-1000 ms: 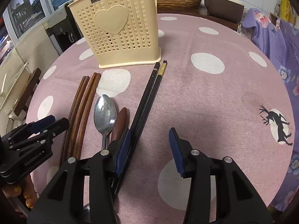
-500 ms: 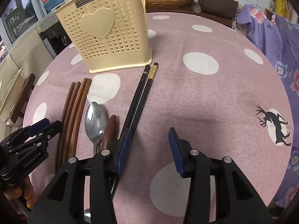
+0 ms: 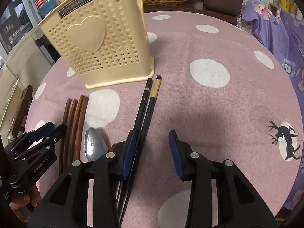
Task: Organize utensils
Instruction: 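Move the right tool to the black chopsticks while the left tool approaches wooden chopsticks, then close the right tool on a black chopstick while the left tool grasps a wooden chopstick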
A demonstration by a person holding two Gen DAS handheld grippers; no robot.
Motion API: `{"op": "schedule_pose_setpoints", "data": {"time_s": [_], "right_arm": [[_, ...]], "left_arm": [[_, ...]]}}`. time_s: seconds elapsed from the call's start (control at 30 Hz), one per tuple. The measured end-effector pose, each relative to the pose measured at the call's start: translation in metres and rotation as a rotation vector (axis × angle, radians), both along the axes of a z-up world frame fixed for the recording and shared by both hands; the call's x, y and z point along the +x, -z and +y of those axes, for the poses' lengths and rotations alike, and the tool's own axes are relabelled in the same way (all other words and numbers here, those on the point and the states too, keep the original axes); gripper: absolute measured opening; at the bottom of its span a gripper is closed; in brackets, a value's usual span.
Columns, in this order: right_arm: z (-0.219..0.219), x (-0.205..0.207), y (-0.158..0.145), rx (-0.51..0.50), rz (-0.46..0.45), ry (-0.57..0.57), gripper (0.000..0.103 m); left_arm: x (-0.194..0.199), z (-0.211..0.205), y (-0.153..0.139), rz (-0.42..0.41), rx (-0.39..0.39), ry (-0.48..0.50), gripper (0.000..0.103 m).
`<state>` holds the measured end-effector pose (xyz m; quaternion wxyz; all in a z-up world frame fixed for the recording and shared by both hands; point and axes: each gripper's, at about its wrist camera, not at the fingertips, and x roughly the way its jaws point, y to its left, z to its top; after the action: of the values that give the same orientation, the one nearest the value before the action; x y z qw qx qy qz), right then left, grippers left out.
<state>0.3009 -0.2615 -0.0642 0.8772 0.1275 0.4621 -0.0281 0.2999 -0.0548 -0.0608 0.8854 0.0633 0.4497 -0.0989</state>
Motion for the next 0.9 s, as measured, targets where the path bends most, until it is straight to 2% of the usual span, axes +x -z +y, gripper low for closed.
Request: {"op": "schedule_pose_setpoints", "data": {"time_s": [0.37, 0.4, 0.6, 0.7, 0.9], "right_arm": [[-0.009, 0.049, -0.002, 0.018, 0.024, 0.041, 0.034], [-0.010, 0.053, -0.002, 0.014, 0.026, 0.050, 0.029], [-0.019, 0.057, -0.002, 0.062, 0.024, 0.066, 0.025], [-0.023, 0.057, 0.000, 0.161, 0.026, 0.054, 0.025], [-0.029, 0.051, -0.006, 0.109, 0.008, 0.106, 0.025]], "left_arm": [[0.025, -0.013, -0.001, 0.024, 0.023, -0.021, 0.039], [0.026, -0.014, -0.001, 0.023, 0.022, -0.023, 0.037], [0.027, -0.004, -0.002, 0.022, -0.004, -0.038, 0.024], [0.027, -0.003, -0.003, 0.028, -0.022, -0.043, 0.024], [0.026, -0.002, -0.003, 0.028, -0.037, -0.041, 0.024]]}}
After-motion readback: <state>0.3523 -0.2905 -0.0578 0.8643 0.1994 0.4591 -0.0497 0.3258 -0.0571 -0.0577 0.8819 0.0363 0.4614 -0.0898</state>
